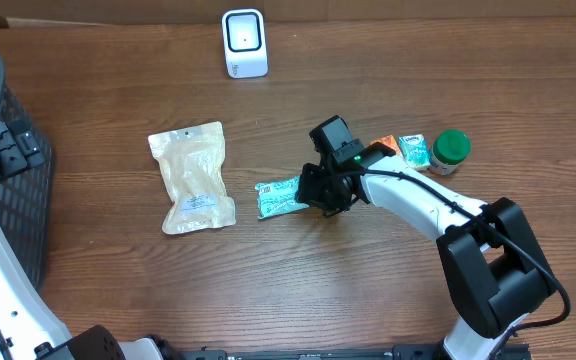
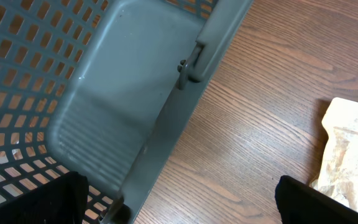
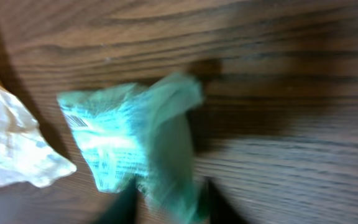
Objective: Scan the item barcode
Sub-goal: 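Carry the teal packet with the right gripper to the scanner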
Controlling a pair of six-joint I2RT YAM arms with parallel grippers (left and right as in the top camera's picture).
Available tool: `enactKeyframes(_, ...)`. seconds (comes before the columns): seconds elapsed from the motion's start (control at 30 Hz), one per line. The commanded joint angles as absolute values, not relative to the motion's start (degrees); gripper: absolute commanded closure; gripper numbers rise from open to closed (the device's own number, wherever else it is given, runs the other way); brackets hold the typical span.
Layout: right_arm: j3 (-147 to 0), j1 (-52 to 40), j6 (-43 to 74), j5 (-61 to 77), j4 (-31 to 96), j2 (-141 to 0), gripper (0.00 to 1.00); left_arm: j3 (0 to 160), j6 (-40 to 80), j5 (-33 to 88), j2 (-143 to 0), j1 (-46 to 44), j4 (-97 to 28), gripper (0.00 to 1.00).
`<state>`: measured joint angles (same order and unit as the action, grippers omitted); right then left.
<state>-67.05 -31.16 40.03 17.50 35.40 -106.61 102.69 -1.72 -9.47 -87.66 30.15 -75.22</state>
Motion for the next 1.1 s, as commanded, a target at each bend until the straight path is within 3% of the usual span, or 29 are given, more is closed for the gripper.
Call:
enactKeyframes(0.0, -66.89, -30.94, 34.74, 16.88, 35.64, -106.04, 0.36, 103.63, -2.59, -9.39, -87.66, 30.30, -75.16, 0.01)
enactKeyframes(0.1, -68.88, -28.18, 29.56, 19.49, 39.64, -106.04, 0.34, 103.63, -2.59, -9.39, -87.66, 30.30, -75.16, 0.00)
enactKeyframes(0.3, -69.82, -22.61, 19.16, 27.46, 40.36, -106.34, 0.43, 103.63, -2.59, -9.39, -87.66, 30.30, -75.16, 0.00)
enactKeyframes(0.6, -69.49, -23.92, 17.80, 33.04, 35.03, -111.83, 0.43, 103.63, -2.61, -9.39, -87.66, 30.30, -75.16, 0.00)
enactKeyframes(0.73, -69.45, -24.05, 17.98, 37.98, 33.21, -115.55, 0.59, 103.63, -2.61, -9.39, -87.66, 30.30, -75.13, 0.00)
enactKeyframes(0.83, -69.47, -23.64, 18.00, 38.94, 33.06, -116.07, 0.83, 103.63, -2.61, -9.39, -87.66, 30.30, -75.16, 0.00)
enactKeyframes(0.9, -69.60, -22.98, 19.16, 38.96, 32.84, -115.85, 0.94, 103.63, -2.61, -9.39, -87.66, 30.30, -75.16, 0.00)
enactKeyframes(1.07, -70.63, -19.84, 19.66, 45.87, 32.91, -115.26, 0.96, 103.63, -2.59, -9.39, -87.66, 30.30, -75.13, 0.00)
